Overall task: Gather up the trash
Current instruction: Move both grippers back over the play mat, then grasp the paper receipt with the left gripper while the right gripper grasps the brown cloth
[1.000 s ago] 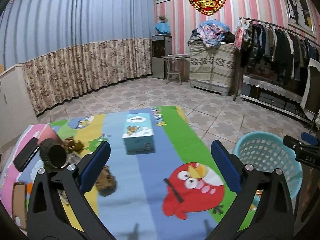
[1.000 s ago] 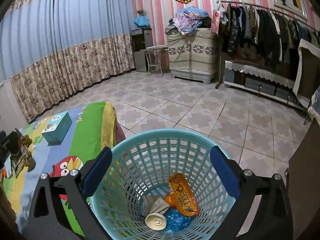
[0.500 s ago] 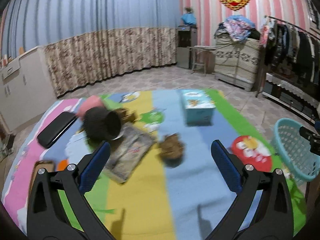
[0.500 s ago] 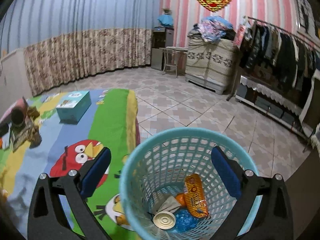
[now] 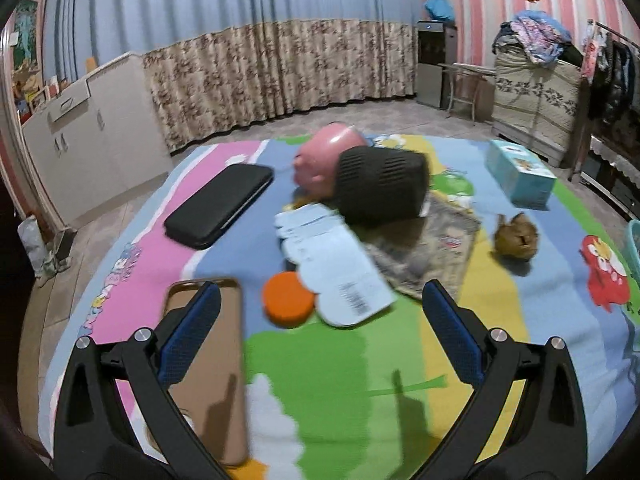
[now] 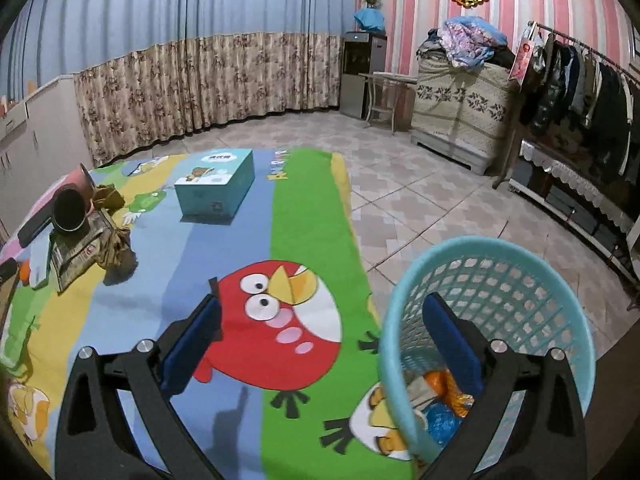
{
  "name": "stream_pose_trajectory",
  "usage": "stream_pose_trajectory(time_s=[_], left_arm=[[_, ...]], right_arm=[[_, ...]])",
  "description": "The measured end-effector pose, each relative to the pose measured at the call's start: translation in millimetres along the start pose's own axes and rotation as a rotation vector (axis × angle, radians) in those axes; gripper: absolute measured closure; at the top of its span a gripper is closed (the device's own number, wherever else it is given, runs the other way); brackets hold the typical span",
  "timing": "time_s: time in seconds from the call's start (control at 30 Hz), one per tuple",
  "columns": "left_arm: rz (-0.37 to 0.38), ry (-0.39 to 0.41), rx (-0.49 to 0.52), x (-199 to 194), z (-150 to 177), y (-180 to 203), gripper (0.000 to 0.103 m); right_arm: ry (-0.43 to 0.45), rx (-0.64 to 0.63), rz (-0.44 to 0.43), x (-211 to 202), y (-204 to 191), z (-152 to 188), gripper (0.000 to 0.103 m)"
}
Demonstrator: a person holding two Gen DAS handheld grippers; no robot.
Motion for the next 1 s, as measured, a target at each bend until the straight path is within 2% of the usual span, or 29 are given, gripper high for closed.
stream_pose_trajectory(time_s=[0.1,0.33,0.57,0.77,0.83,1.0], left_arm=[[0.001,-0.031,-0.031,8.8,1.3,-13.4,0.006],[0.030,-0.083,-0.086,35.6,-4.1,-14.2,0.006],[0.046,-0.131,-0.095,69.1,-16.9,0.9,0.007],[0.041,-0.210,-0.084,96.5,-11.9,9.3,0.025],[0.041,-0.228,-0.084,101.8,-10.4,11.4,0.035],[0.068,-0.205,-0.103,95.9,-11.4,9.4,0.040]], right_arm=[[-0.027,0.076,0.001,7.1,-1.1,-1.2,0.005],[-0.047,0.197,-0.030,16.6,-12.2,0.3,0.005],[-0.042,0.160,0.043,19.8,-24.5,-1.2,0.005],[-0.063,0.170,0.038,25.1,-26.8,-0.2,0.005],[-0.072,0.178,0.026,28.1,-29.1,1.1,0.005],[-0.082,0.147,0.003,33.0,-46.8,4.6,0.005]])
Point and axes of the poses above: each gripper's, at about its wrist camera, not at the fingertips, and x roughly the way its jaws point, y to its right, z to its underside, the point moved 2 cm from there along x, roughly the way its jaws point, and after that the axes turned 10 degrees about y, right-handed, at the moved point
